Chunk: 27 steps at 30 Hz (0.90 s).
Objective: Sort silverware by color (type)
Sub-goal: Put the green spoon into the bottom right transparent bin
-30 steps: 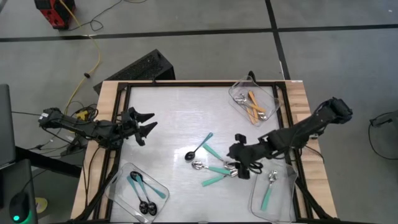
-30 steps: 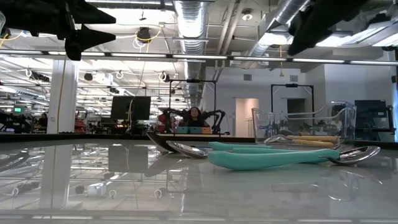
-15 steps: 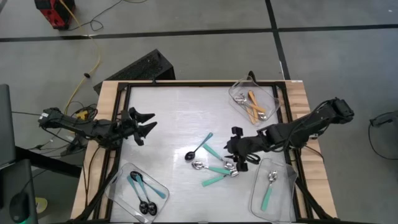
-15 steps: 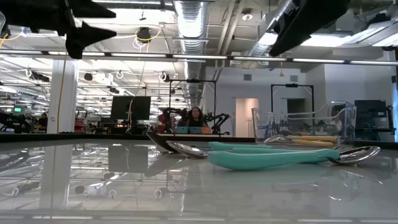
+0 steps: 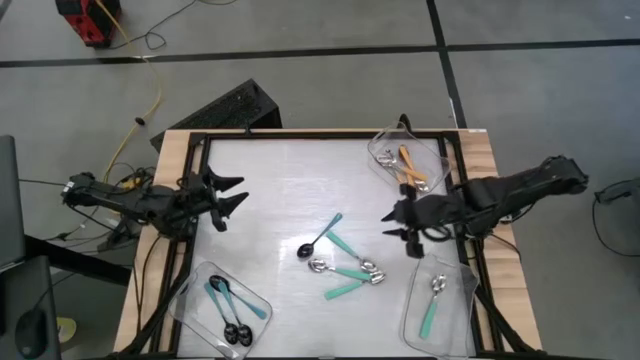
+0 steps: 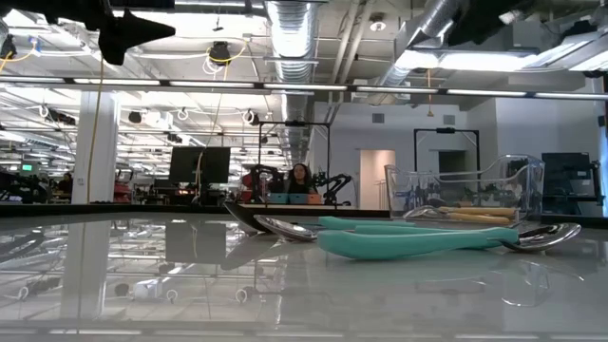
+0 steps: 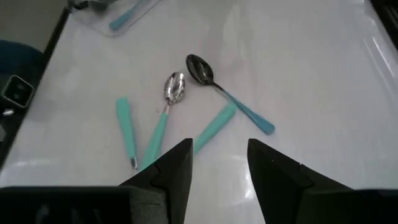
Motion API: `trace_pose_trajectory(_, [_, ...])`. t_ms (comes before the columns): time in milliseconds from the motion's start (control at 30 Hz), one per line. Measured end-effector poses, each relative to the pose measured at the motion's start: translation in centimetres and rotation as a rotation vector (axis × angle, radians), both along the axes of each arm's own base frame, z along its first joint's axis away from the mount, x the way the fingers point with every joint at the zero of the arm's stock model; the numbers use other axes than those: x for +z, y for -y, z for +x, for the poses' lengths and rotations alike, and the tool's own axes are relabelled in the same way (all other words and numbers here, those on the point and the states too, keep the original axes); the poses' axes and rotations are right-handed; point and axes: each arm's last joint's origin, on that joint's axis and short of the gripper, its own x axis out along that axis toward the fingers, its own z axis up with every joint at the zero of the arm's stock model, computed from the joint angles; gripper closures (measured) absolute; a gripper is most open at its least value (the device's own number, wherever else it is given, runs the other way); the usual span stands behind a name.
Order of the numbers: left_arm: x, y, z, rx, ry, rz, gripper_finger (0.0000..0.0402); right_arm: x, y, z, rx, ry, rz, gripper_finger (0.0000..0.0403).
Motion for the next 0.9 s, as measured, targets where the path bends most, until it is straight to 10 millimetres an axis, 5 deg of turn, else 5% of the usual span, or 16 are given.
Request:
trace_pose_trajectory(333, [-1.5, 0.1, 0.3, 0.007, -0.010, 0.025, 0.0176, 0.7, 0.2, -2.8, -0.064, 0.007, 0.026, 0.0226])
trace_pose_trajectory(567, [-0.8, -0.1, -0.5, -0.008, 0.094, -0.014, 0.0176, -2.3, 0.9, -5.2, -0.149, 0.025, 0.042, 0.0226])
trace_pose_trajectory(900, [-0.7, -0.2, -1.0, -0.020, 0.112, -0.028, 0.0176, -5.8, 1.3, -6.0, -0.155, 0.306, 0.183, 0.0226])
